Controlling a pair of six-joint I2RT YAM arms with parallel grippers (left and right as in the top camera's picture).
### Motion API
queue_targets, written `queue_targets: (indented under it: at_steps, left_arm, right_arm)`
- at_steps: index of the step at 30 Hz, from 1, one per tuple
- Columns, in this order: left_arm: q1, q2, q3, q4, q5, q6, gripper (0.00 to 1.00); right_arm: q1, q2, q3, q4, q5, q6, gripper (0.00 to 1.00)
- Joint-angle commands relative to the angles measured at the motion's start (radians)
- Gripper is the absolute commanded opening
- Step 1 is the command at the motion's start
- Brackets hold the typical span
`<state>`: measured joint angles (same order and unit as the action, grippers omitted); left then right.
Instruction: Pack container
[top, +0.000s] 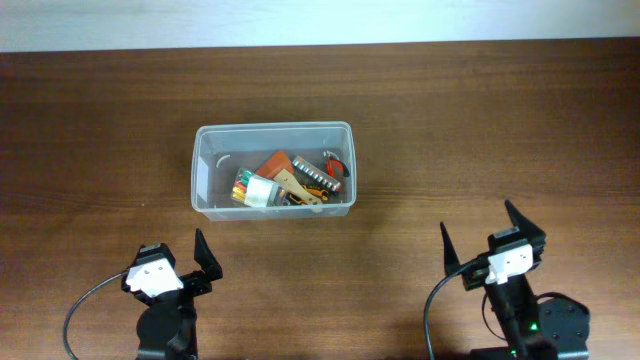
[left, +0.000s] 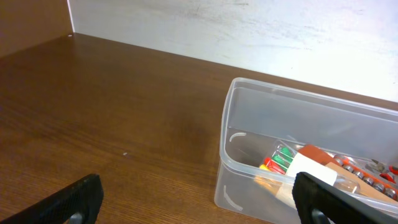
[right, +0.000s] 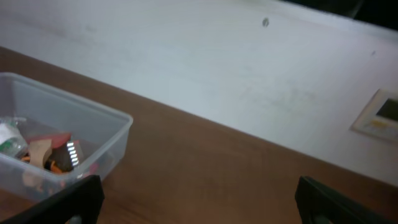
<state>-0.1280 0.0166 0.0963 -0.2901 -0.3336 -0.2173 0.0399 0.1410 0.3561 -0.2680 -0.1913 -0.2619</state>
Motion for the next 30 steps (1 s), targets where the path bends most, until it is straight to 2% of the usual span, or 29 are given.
queue_targets:
  at_steps: [1,6,15,21,25,30]
  left_arm:
    - [-0.003,-0.005,-0.003,-0.002,-0.003,0.009,0.99]
    - [-0.003,-0.005,-0.003,-0.002,-0.003,0.009,0.99]
    - [-0.003,-0.005,-0.003,-0.002,-0.003,0.009,0.99]
    - [-0.003,-0.005,-0.003,-0.002,-0.004,0.009,0.99]
    - [-0.003,-0.005,-0.003,-0.002,-0.004,0.009,0.99]
    - [-0.003,-0.005,-0.003,-0.002,-0.004,0.009,0.99]
  right_arm:
    - [-0.008,-0.081,-0.061,0.012,-0.014,0.039,0.99]
    - [-0.008,-0.138,-0.109,0.012,-0.004,0.04,0.99]
    - [-0.008,-0.138,-0.188,0.07,0.001,0.084,0.99]
    - [-0.008,-0.138,-0.285,0.195,0.015,0.091,0.99]
    - [-0.008,-0.138,-0.351,0.299,0.031,0.167,0.99]
    - [-0.008,-0.138,-0.351,0.287,0.068,0.209,0.99]
